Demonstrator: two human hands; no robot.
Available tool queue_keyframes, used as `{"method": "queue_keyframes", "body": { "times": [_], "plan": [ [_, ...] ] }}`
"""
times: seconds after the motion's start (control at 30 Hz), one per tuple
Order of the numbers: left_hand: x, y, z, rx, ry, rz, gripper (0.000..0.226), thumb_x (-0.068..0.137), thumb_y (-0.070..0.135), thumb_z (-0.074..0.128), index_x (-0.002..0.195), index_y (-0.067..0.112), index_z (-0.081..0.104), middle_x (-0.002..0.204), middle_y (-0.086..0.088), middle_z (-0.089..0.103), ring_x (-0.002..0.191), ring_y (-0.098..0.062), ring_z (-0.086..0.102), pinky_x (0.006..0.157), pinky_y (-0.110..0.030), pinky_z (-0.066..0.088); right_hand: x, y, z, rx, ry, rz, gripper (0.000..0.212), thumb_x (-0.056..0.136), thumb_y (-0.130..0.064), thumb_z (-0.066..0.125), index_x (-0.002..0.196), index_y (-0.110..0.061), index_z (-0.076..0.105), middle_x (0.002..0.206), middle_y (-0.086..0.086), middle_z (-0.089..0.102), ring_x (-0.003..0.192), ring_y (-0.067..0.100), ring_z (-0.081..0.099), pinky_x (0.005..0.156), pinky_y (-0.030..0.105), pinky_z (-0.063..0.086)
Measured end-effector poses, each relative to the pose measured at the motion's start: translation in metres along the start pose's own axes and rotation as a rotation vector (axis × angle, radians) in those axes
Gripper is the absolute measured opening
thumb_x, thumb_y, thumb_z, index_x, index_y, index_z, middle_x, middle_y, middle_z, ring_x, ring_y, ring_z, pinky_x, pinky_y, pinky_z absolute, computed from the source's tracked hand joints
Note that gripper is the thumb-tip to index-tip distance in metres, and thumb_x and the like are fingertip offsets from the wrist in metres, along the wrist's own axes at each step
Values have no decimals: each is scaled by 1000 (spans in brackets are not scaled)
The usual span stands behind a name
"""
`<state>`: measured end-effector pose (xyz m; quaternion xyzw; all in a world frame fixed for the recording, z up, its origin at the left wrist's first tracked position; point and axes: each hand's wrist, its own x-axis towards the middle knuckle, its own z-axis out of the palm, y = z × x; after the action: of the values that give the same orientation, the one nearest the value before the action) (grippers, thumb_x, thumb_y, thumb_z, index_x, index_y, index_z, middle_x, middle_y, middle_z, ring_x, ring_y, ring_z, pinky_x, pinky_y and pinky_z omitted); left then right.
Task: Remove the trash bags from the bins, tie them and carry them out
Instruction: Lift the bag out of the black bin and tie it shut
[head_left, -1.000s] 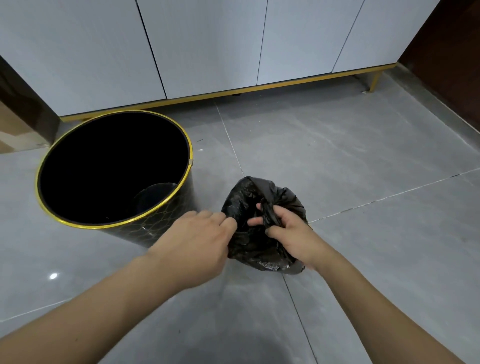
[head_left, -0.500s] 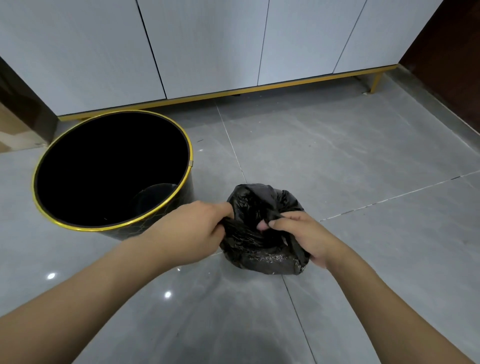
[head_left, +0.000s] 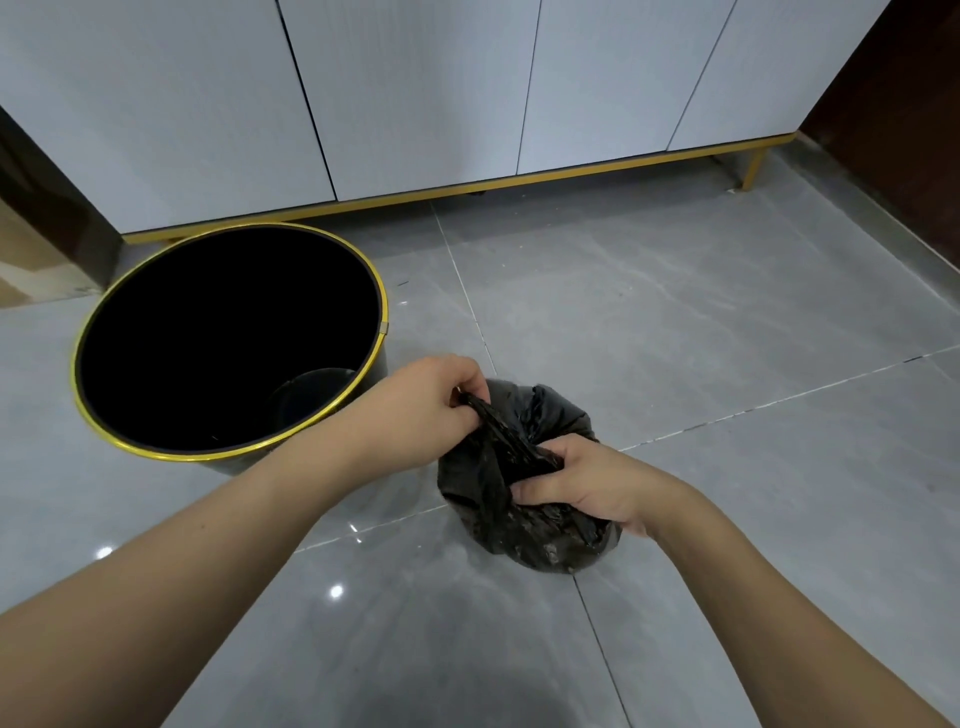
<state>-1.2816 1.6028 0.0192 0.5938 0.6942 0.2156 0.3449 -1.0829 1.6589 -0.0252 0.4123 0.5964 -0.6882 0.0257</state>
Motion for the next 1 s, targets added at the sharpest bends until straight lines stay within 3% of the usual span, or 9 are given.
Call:
{"method": "queue_keyframes", "body": {
  "times": [0.07, 0.2, 0.43, 0.53, 0.63, 0.73, 0.8, 0.87, 1.0],
  "plan": [
    [5, 3, 1, -88, -21, -42, 6, 87, 14, 64, 86, 20, 65, 70, 7, 62, 52, 3, 52, 49, -11, 38, -1, -2, -3, -37, 20, 36, 12, 83, -6, 65, 93, -5, 72, 98, 19, 74, 91, 31, 71, 91, 42, 55],
    [12, 10, 1, -317, -74, -116, 10, 86, 3, 63, 88, 12, 66, 108, -14, 71, 99, -27, 67, 92, -41, 53, -3, -4, -8, 45, 58, 27, 27, 77, -8, 59, 99, 5, 67, 106, 29, 69, 101, 44, 66, 94, 51, 52],
    [23, 8, 3, -434, -79, -158, 16, 85, 0, 63, 78, 14, 60, 112, -18, 70, 108, -34, 64, 100, -51, 47, -6, 1, -15, 274, -17, -41, 37, 73, -25, 65, 105, -6, 70, 100, 16, 72, 90, 29, 69, 76, 34, 55],
    [24, 8, 8, -509, -79, -138, 15, 87, 0, 63, 80, 13, 57, 110, -3, 73, 109, -21, 65, 94, -32, 51, -9, -2, -14, 104, -103, -96, 21, 80, -22, 72, 98, -12, 70, 94, 7, 71, 90, 22, 69, 78, 27, 55],
    [23, 9, 20, -539, -74, -141, 16, 93, 6, 59, 83, 15, 51, 105, -1, 75, 101, -16, 66, 71, -19, 44, -5, -5, -12, -99, -78, -40, 8, 78, -16, 70, 85, -11, 68, 80, 3, 68, 75, 18, 66, 74, 32, 55],
    [21, 4, 38, -564, -57, -217, 13, 95, 1, 47, 90, 13, 47, 88, -11, 72, 89, -22, 69, 71, -14, 49, -3, -9, -10, -537, 91, -45, 20, 72, -28, 61, 79, -9, 63, 74, 1, 63, 70, 19, 63, 71, 38, 53],
    [22, -1, 47, -517, -23, -298, 9, 95, 4, 41, 97, 11, 47, 78, -9, 68, 79, -23, 66, 74, -24, 50, -5, -9, -6, -883, 270, -129, 18, 73, -36, 56, 76, -18, 57, 86, -3, 58, 79, 21, 61, 69, 37, 50],
    [23, -5, 53, -507, 10, -368, 11, 94, 7, 40, 99, 9, 50, 72, -8, 64, 72, -21, 61, 74, -33, 49, -7, -5, -2, -1092, 440, -257, 16, 77, -38, 53, 86, -26, 52, 97, -6, 51, 84, 22, 60, 67, 36, 47],
    [19, -5, 58, -628, -82, -434, 22, 89, 0, 43, 85, 9, 62, 69, -8, 59, 59, -18, 54, 61, -27, 42, -11, 9, 2, -1091, 544, -452, 41, 82, -28, 53, 121, -35, 41, 106, -8, 60, 80, 23, 63, 61, 35, 49]
  ]
}}
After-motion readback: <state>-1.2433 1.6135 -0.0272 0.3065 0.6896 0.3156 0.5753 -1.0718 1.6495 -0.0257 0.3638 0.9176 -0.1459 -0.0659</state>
